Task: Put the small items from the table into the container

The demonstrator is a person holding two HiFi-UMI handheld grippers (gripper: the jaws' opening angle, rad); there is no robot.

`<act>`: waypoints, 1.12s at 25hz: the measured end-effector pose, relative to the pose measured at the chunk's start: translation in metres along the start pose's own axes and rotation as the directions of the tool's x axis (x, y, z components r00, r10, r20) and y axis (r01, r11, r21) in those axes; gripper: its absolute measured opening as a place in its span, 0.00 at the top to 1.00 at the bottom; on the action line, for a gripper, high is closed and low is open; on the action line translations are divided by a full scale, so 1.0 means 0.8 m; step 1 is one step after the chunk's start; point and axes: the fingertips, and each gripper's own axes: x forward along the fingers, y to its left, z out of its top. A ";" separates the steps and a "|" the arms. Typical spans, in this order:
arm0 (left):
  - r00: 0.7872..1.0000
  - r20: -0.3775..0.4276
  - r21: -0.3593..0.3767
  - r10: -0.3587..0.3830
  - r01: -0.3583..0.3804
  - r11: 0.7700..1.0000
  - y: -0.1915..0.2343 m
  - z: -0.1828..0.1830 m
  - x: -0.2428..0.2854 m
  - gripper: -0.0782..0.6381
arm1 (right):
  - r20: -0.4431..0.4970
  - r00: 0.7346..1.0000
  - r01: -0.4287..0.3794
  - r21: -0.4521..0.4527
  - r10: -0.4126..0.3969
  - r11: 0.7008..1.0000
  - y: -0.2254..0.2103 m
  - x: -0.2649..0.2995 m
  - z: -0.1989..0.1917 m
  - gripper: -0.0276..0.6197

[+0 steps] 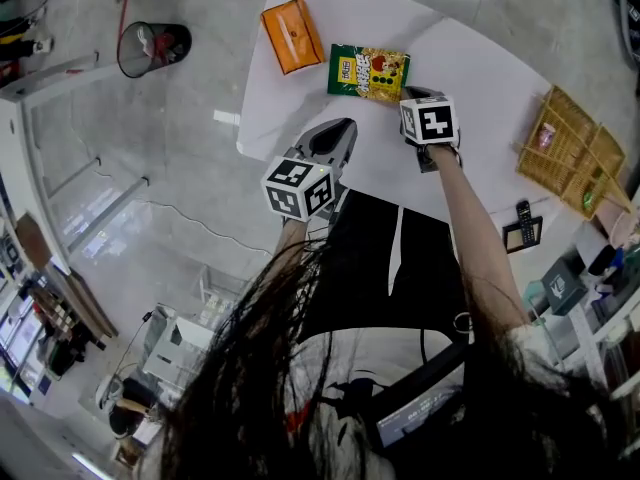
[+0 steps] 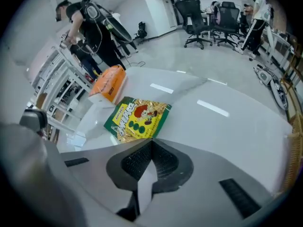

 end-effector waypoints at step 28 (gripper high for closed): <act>0.996 -0.084 0.036 0.020 -0.017 0.999 0.017 -0.032 -0.009 0.87 | 0.030 0.998 0.062 -0.411 -0.054 0.910 0.041 0.043 0.008 0.57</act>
